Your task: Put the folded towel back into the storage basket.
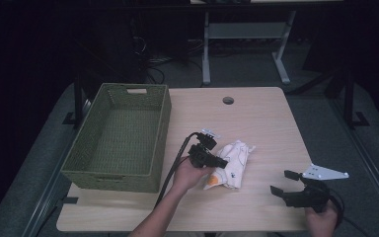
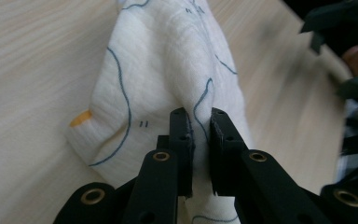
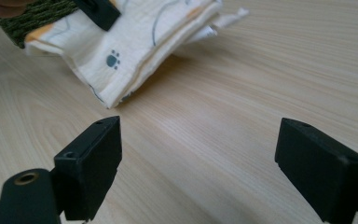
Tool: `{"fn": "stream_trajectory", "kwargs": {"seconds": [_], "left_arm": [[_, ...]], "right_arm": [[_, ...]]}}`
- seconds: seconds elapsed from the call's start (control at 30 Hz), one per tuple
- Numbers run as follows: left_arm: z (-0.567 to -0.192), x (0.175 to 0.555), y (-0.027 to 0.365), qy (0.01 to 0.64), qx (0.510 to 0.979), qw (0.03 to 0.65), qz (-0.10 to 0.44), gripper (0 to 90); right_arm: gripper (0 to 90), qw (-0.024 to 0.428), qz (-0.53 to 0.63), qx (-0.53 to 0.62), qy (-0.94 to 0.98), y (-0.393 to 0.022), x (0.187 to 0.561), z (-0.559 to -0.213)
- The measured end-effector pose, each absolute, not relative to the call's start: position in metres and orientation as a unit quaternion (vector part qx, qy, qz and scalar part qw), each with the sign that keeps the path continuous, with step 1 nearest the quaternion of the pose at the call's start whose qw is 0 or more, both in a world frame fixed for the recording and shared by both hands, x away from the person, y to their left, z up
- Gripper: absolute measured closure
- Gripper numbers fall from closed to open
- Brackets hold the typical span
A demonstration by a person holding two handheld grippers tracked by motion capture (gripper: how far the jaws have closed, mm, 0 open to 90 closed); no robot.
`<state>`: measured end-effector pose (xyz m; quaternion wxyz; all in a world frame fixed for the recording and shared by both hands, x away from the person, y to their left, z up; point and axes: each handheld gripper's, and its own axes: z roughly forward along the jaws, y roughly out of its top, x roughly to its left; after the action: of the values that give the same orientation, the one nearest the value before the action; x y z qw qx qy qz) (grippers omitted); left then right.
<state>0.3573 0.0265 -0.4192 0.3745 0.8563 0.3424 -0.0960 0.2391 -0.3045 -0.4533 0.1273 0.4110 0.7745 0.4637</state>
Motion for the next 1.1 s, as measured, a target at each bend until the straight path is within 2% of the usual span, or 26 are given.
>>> {"fn": "stream_trajectory", "kwargs": {"seconds": [1.1], "left_arm": [[-0.388,0.35,0.072,0.349,0.81,0.45,-0.137,81.4]], "right_arm": [[14.3,0.127,0.451,0.42,0.777,-0.305,0.241,-0.456]]}}
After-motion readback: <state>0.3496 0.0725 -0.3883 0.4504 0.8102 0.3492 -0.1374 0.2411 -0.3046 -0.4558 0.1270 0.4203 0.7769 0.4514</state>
